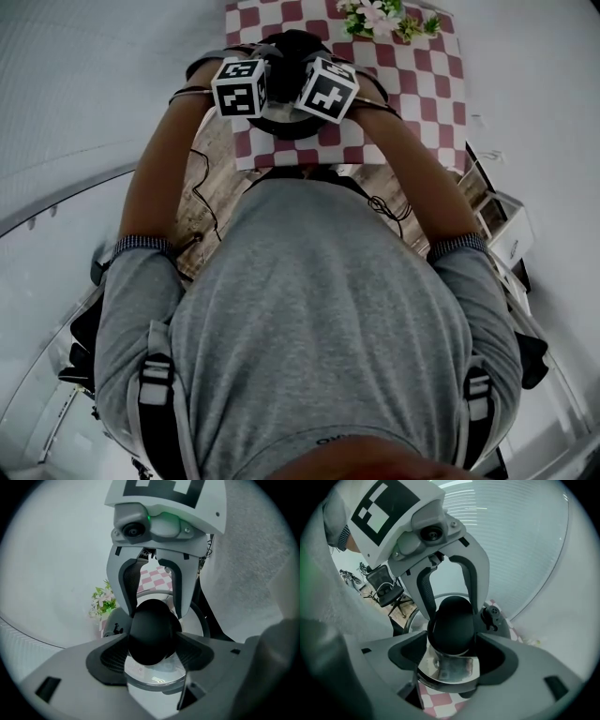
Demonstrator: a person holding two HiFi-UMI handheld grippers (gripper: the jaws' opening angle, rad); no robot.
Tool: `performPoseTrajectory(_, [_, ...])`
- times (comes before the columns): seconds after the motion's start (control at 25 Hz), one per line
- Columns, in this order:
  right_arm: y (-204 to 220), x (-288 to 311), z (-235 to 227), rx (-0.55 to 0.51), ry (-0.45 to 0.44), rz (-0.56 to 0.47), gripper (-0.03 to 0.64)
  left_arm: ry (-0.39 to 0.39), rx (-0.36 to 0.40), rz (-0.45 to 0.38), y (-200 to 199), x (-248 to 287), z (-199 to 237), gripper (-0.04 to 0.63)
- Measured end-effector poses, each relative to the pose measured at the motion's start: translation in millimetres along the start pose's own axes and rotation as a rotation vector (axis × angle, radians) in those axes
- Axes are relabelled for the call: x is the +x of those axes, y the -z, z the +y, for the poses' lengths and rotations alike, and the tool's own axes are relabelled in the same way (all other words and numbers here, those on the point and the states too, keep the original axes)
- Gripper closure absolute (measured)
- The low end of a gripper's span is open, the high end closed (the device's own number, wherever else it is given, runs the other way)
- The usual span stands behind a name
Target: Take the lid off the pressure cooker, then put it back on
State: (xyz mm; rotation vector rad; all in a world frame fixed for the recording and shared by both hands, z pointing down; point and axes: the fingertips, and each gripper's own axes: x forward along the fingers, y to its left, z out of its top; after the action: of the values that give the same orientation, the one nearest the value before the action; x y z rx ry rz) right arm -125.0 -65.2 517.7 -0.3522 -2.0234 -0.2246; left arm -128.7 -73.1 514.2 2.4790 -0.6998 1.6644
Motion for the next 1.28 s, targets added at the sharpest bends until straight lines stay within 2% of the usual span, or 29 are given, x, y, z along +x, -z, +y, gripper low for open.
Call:
performPoseTrajectory(0.32, [-7.9, 10.7, -1.2, -0.032, -0.052, 0.058, 0.293, 0.103, -0.018, 0.027, 1.7, 4.1, -0.3, 0.259])
performPoseTrajectory(0.48, [-5.2, 11.1, -0.9, -0.001, -0.088, 0.089, 0.309, 0.153, -0.023, 0.045, 2.0, 6.1, -2.0, 0.262])
performPoseTrajectory(0.72, [-6.9, 13.1, -0.3, -0.018, -0.109, 0.089, 0.314, 0.235, -0.021, 0.053, 2.0, 8.1, -2.7, 0.288])
performPoseTrajectory(0.92, [-7.1, 13.0, -0.2, -0.020, -0.110, 0.096, 0.319, 0.238, 0.008, 0.054, 2.5, 7.3, -2.6, 0.293])
performPoseTrajectory(1.28, [-7.2, 6.3, 1.6, -0.048, -0.097, 0.110, 0.321, 0.205, 0.011, 0.054, -2.7, 0.4, -3.2, 0.293])
